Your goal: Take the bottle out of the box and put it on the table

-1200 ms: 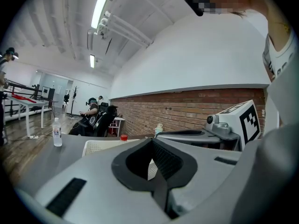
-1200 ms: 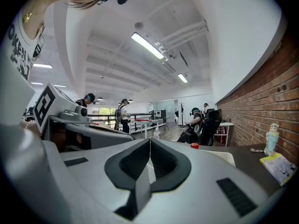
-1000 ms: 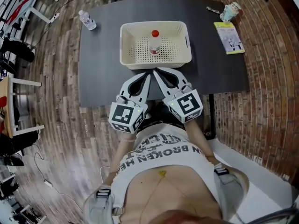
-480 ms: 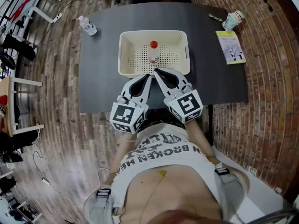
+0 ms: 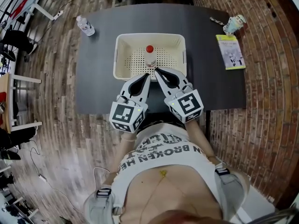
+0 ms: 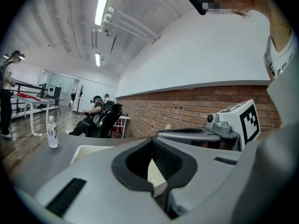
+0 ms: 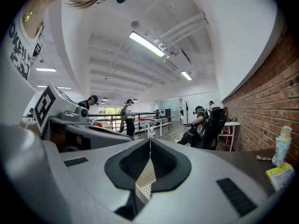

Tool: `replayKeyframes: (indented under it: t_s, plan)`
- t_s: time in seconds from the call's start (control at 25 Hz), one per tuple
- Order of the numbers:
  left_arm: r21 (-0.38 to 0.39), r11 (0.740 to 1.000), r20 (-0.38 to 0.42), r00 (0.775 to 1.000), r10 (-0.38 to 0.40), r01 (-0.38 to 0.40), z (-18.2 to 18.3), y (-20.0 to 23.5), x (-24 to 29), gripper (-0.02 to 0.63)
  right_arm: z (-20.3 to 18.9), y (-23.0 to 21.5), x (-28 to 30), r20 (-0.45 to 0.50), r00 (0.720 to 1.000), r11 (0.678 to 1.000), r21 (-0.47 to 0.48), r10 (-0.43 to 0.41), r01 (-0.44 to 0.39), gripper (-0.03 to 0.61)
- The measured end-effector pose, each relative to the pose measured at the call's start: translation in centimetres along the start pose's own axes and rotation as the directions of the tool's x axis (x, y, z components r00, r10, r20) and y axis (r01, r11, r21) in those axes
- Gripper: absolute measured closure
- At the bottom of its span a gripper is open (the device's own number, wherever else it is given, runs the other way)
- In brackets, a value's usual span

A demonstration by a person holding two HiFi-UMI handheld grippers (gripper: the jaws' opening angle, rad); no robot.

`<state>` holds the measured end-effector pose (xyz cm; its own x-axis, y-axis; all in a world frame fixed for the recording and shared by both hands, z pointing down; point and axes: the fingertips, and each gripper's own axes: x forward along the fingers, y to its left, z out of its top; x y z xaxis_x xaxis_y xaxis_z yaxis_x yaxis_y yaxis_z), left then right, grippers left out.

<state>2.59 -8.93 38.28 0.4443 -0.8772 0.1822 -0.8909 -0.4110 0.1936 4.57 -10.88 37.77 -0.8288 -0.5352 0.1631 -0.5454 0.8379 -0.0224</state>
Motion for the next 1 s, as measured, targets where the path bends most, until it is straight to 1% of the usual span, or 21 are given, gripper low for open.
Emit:
replayKeyframes:
  t_s: [0.2,0.36,0.64,1.0]
  plan:
    - [0.003,1.000,-0.001,1.000,0.018,-0.018,-0.2,-0.2,1.3,0.607,-0.4,-1.0,-0.1,0.000,1.000,1.000,-0.003,0.024,-0.024,0.569]
    - [0.005,1.000,-0.001,1.000,0.021,-0.021,-0.2,-0.3,2.2,0.607,-0.7,-2.0,-0.3,-0.005,1.000,1.000,-0.001,0.020,-0.020,0.569]
    - [0.015,1.000,-0.023,1.000,-0.019,0.019,0.1,0.4,3.4,0.607,-0.7,-3.3,0.4,-0.011,1.000,1.000,0.010,-0.019,0.019,0.569]
    - [0.043,0.993,-0.061,0.992,-0.106,0.109,0.7,2.4,4.5,0.607,-0.7,-4.1,2.1,-0.011,0.993,0.992,0.040,-0.118,0.118,0.569]
